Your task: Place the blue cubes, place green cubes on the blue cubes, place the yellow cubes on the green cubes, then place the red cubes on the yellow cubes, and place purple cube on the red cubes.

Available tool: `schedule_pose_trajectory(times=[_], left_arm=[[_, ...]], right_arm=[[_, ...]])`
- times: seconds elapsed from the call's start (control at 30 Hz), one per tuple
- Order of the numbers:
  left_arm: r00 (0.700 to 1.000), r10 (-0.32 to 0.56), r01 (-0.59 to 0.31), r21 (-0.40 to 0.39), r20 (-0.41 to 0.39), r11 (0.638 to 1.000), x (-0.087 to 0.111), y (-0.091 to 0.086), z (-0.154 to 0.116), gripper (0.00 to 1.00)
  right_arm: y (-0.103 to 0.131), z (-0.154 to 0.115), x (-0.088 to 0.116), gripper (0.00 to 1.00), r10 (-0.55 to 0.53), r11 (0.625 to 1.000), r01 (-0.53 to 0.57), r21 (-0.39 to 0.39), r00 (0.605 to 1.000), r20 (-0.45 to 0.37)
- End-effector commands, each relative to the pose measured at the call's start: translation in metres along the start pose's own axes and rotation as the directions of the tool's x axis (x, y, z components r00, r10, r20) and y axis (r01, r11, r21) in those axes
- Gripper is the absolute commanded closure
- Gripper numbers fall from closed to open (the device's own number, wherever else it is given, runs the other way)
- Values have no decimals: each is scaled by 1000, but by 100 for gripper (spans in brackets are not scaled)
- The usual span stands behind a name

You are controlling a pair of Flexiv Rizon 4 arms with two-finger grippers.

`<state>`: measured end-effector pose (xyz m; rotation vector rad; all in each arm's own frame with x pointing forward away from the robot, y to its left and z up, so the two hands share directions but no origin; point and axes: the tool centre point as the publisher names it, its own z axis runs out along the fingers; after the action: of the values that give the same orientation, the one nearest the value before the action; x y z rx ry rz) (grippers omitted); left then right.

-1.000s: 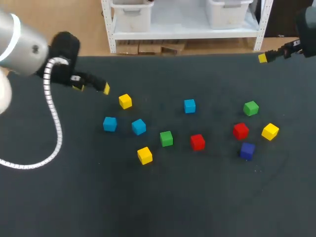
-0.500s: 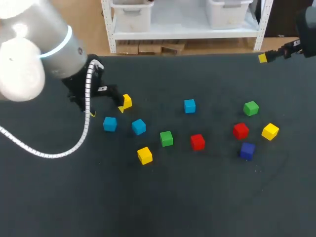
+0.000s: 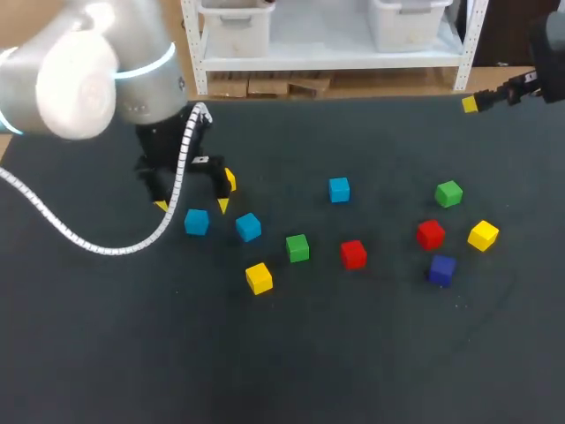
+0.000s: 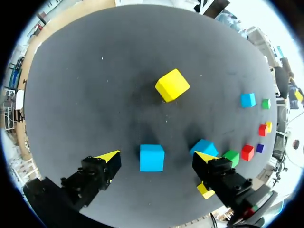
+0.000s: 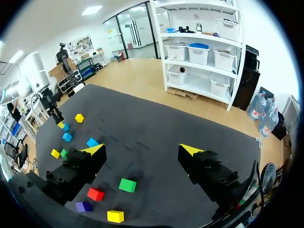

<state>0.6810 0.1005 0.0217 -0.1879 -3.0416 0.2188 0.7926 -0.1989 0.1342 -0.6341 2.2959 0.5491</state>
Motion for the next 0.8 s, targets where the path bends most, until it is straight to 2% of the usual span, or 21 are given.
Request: schedule_pose_trajectory(times=[0.03, 0.2, 0.37, 0.7, 0.8], left_arm=[[998, -7, 3, -46, -67, 999, 0, -5, 3, 0], [997, -26, 19, -80, -79, 997, 6, -6, 6, 0], [996, -46, 39, -80, -83, 996, 10, 0, 12, 0], [994, -9, -1, -83, -110, 997, 15, 9, 25, 18], [994, 17, -26, -79, -111, 997, 13, 10, 26, 13]], right_arm=[[-1, 1, 0, 0, -1, 1000, 1, -5, 1000, 3], [-1, 1, 0, 0, -1, 1000, 1, -5, 1000, 3], [-1, 1, 0, 0, -1, 1000, 1, -5, 1000, 3], [-1, 1, 0, 0, -1, 1000, 1, -5, 1000, 3], [-1, 1, 0, 0, -1, 1000, 1, -5, 1000, 3]])
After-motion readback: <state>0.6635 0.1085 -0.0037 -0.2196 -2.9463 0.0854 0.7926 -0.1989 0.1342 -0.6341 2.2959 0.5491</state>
